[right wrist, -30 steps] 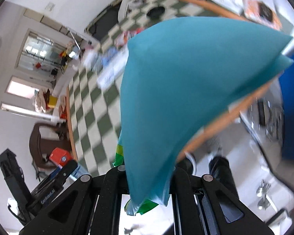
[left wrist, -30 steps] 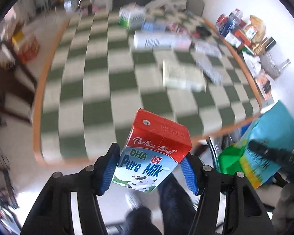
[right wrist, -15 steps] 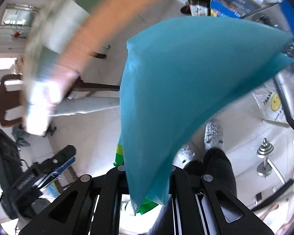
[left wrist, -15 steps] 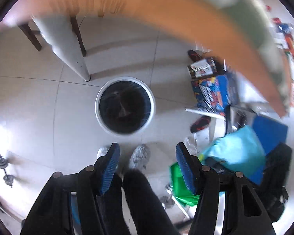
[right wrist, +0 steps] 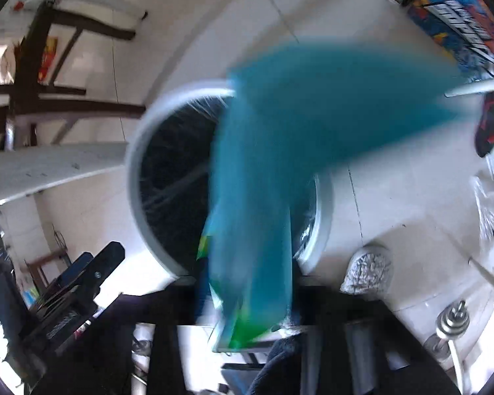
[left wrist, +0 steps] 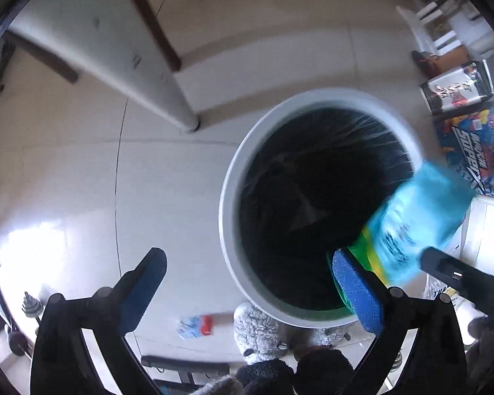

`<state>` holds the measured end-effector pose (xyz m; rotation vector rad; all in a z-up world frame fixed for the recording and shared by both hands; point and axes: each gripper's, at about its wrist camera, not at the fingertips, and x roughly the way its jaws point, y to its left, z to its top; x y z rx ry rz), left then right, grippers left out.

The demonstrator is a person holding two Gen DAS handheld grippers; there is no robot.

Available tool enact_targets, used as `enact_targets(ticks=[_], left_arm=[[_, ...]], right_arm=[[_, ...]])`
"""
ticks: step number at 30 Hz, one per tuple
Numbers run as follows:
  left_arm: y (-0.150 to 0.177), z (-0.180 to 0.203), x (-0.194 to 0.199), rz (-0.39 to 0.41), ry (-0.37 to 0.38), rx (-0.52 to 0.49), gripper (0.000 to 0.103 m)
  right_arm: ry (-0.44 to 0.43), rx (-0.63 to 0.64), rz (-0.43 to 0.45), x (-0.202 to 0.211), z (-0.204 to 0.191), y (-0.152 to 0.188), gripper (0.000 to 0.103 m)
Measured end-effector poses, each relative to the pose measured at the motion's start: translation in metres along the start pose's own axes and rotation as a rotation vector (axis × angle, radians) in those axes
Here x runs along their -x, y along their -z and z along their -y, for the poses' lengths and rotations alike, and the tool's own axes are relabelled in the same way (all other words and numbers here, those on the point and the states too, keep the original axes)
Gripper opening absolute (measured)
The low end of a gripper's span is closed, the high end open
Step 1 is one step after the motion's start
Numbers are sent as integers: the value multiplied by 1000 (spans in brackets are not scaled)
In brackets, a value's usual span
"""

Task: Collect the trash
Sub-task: 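Carry the bag and milk carton to the white bin and release both, then grasp the foil blister pack with the right tool while the left tool grasps the leaflet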

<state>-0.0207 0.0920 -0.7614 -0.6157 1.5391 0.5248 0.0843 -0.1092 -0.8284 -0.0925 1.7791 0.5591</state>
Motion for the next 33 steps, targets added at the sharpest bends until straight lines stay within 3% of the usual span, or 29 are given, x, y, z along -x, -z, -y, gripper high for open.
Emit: enact_targets(ticks=[1,2,7,10,15,22,33], left_arm=[[2,-8,2,3,-1,2,103],[5,-10,5,6,-8,-1,103],[19,-12,33,-1,-27,-23,103],[32,-10,58,1,-33,-36,103],[57,-10,122,-8,-35,-42,103],[86,0,221,6,-7,-41,103],[116,4,387,144,-12,-74,103]], right_arm=[[10,18,-1,-4,3,-1,92],[22,35,3,-4,3,-3,96],[150,132,33,5,-11,18,102],[230,161,50,33,-32,3,103],[312,200,90,81,-54,28,103],[322,234,140,188,-94,72,103],[246,222,233,373,-151,148,102]])
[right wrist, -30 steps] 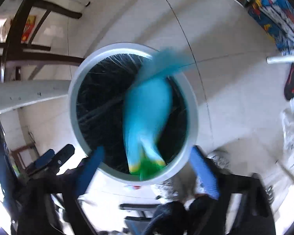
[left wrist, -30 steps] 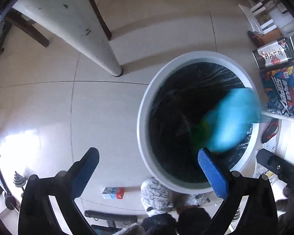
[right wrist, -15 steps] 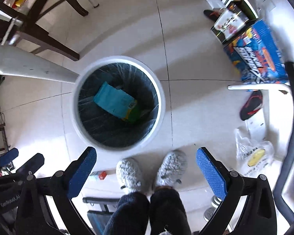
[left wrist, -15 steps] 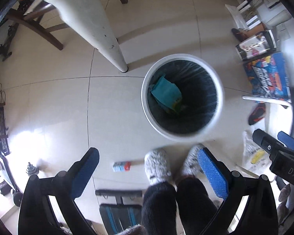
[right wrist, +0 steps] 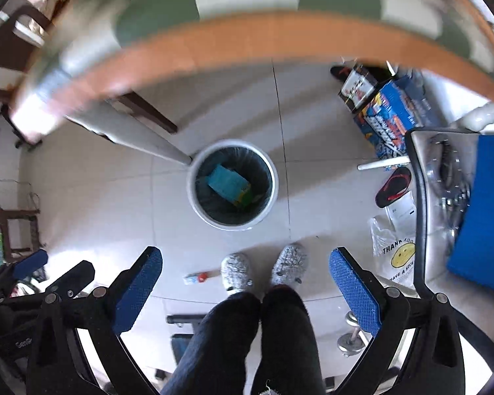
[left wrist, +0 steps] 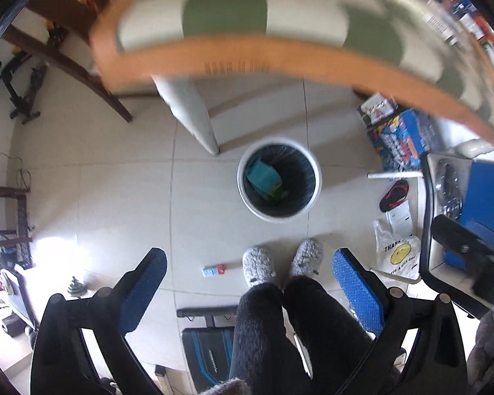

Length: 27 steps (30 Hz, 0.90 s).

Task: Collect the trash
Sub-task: 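Grasp the foil blister pack with the right tool while the left tool grasps the leaflet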

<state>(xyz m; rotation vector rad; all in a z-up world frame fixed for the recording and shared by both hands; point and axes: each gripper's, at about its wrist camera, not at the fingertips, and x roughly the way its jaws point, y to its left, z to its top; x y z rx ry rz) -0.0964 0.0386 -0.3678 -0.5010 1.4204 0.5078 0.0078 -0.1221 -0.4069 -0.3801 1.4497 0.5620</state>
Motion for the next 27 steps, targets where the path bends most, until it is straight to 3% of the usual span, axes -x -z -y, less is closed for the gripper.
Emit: enact_targets(ticks=[7,11,14,19,24,27], left_arm=[[-47,25,90,157,-35,-25,103],[-99,54,118,234,-70,-32,103],[-137,82,123,264,-84,-118,103],[-211,165,109,301,-199,-475,103],[-268,257,57,229,-327,-933,103],[-285,293,23,157,-357,-1136,103]], right_arm=[[-109,-47,94,123,15,-32,103],[-86,3,141,172,30,-73,103],[-36,0,172,194,53,-110,103],[-65,-107,164,196,121,-171,103],[-96,-223,77,158,194,-225,103],[-99,-275,25,130,230,-246,103]])
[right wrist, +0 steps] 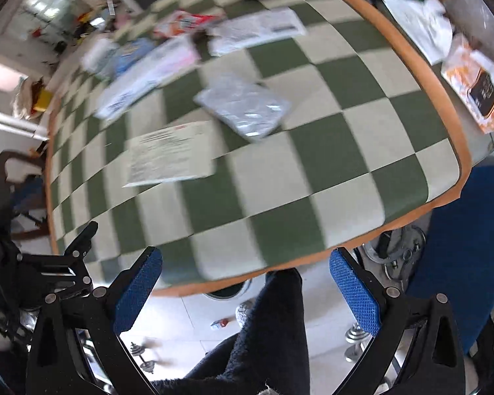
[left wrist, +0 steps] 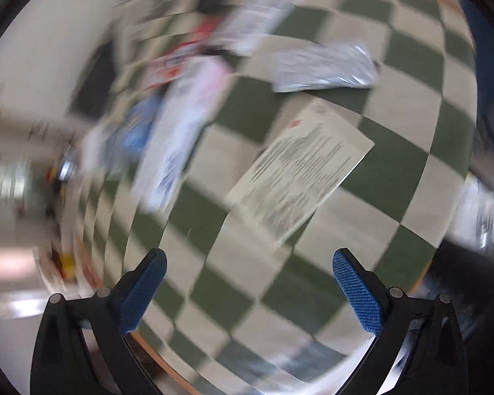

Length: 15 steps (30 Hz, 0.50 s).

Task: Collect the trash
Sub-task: 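Grasp the foil blister pack with the right tool while the left tool grasps the leaflet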

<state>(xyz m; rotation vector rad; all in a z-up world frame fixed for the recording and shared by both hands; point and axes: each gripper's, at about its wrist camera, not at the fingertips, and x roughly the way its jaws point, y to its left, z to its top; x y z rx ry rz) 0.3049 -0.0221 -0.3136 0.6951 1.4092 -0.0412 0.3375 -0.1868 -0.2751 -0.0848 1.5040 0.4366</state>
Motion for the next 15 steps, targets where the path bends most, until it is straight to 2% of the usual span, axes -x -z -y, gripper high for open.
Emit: enact_targets(ticks=[3,8,9,11,12,15], left_arm=[[-29,10,-31,-39,30,-155,103],[-56,17,-65,-96,115,-265,103],[-61,15,-67,-91,144,-265,99],[-69,9,-66,-89,223,-239,83],[-73,6,-66,-96,266,-218,80],[-80,-1,-69,-97,267,-152,79]], right_arm=[[-8,-64,-53,-23,29,-21,103],[-11,-120,-120,-50,61,-45,103],[-12,-127,-130,-54,66,-49,103],[-15,-138,-143,-59,72,-55,103],[-17,-142,-147,-61,74,-59,103],[-26,-144,-158,-65,77,-70,103]])
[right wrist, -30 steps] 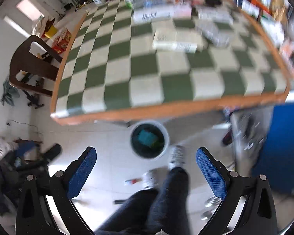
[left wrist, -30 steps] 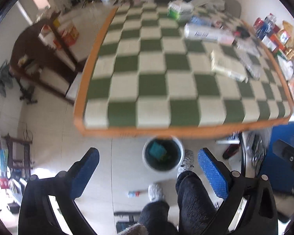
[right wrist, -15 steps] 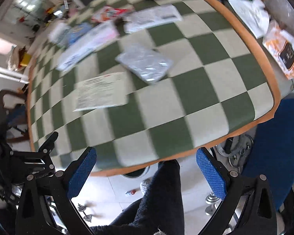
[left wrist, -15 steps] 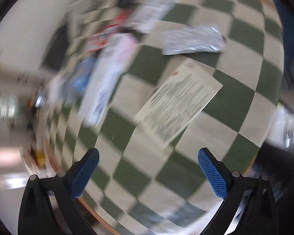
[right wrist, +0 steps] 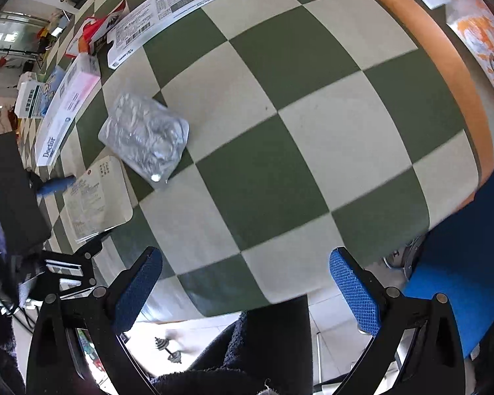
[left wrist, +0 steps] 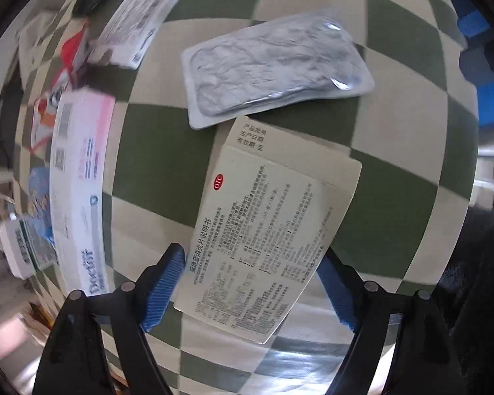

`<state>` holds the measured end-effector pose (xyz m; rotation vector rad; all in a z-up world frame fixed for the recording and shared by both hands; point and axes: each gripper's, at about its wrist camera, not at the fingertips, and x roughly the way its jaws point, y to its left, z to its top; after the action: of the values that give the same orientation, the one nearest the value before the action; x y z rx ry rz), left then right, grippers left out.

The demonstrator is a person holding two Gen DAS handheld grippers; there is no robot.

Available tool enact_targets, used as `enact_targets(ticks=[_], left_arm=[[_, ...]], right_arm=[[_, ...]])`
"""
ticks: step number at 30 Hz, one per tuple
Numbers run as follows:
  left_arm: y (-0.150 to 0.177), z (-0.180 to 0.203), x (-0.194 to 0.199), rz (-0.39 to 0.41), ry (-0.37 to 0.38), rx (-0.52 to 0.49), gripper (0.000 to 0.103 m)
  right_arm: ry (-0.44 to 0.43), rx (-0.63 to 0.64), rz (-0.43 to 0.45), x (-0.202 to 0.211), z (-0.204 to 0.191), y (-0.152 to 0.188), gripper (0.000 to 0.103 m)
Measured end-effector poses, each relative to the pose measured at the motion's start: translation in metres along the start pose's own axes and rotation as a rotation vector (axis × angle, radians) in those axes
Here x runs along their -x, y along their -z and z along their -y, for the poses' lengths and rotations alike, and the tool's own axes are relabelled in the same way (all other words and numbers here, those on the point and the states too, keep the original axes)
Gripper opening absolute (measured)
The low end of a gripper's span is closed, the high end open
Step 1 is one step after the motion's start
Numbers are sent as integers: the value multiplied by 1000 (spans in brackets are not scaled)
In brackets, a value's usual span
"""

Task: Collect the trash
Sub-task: 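Grasp the foil blister pack with the right tool while the left tool grasps the leaflet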

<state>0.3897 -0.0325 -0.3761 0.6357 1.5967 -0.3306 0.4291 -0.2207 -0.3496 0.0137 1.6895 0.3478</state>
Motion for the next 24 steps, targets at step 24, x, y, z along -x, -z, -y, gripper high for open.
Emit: enact_targets(ticks=[24], left_arm=[[64,-60,-25,-92,189,1093,86]], right_arm=[[288,498,111,-58,-157,-51,89]])
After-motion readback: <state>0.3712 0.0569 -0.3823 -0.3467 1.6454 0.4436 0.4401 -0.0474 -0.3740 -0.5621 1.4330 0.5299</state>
